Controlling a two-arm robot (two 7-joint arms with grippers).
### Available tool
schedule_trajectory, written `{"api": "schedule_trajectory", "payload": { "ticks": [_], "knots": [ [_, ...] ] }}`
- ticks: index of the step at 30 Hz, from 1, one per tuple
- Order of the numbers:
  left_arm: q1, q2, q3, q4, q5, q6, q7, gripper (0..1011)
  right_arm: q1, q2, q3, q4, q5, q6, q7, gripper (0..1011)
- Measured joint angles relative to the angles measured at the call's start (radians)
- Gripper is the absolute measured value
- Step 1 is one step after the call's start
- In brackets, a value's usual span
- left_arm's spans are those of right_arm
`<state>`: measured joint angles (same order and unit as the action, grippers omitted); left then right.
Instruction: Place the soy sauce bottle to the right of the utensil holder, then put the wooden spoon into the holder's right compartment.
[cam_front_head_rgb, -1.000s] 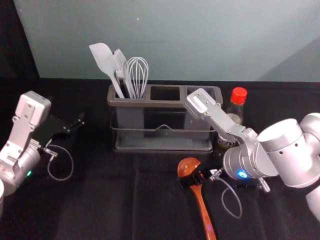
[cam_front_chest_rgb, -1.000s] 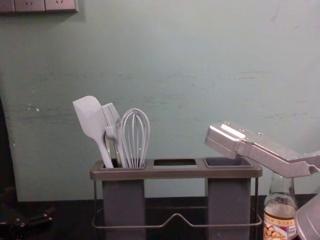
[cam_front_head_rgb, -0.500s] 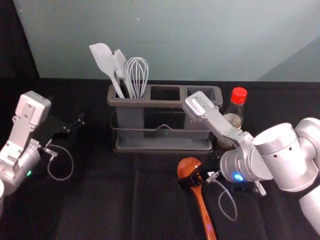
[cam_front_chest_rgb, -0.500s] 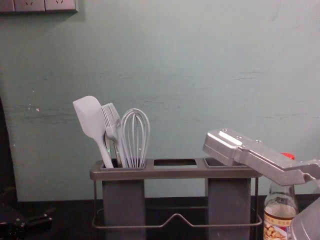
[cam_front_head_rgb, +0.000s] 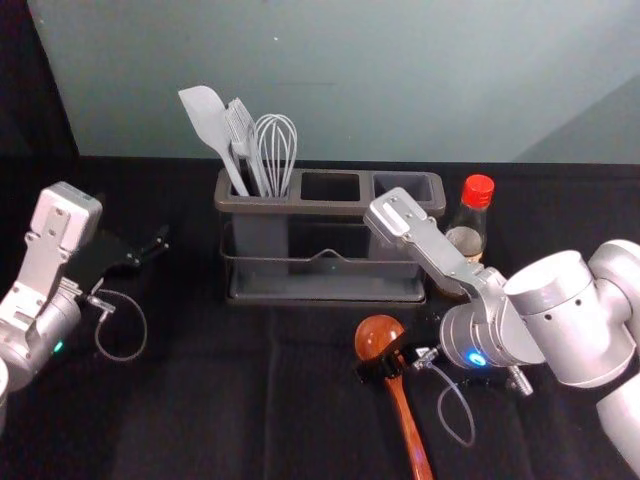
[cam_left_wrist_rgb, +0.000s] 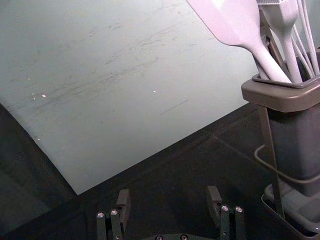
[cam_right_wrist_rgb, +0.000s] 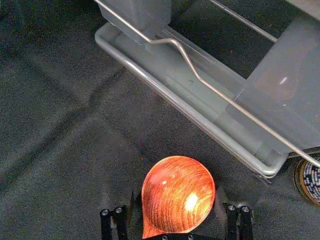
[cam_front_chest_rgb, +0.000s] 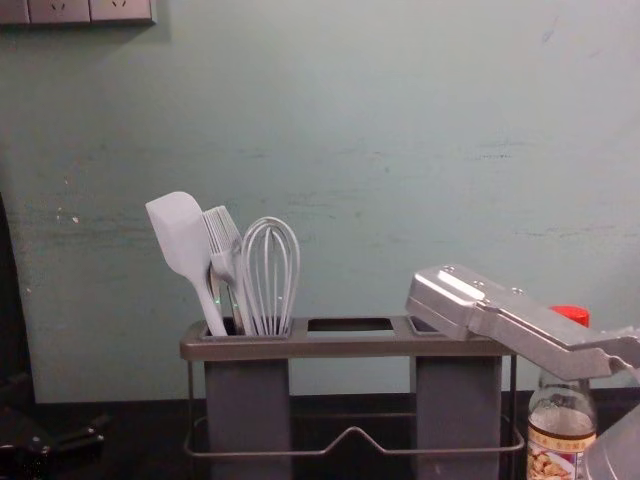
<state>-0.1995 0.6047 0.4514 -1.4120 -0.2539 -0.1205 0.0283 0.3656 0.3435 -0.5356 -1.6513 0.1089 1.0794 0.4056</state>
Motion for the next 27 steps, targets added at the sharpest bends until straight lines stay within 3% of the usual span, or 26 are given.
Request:
{"api": "schedule_trajectory", "payload": {
  "ticks": [11,19,27],
  "knots": [
    [0.000,0.000,0.000,0.000,0.000,0.000,0.000,1005,-0.007,-0.002,0.010,-0.001,-0.018,-0.010,0.021,1002],
    [0.000,0.000,0.000,0.000,0.000,0.000,0.000,1005,-0.014,-0.014,0.019,0.004,-0.033,-0.018,0.030,850],
    [0.000,0.000,0.000,0.000,0.000,0.000,0.000,1005,-0.017,-0.012,0.024,-0.004,-0.047,-0.016,0.047,844]
  ]
}}
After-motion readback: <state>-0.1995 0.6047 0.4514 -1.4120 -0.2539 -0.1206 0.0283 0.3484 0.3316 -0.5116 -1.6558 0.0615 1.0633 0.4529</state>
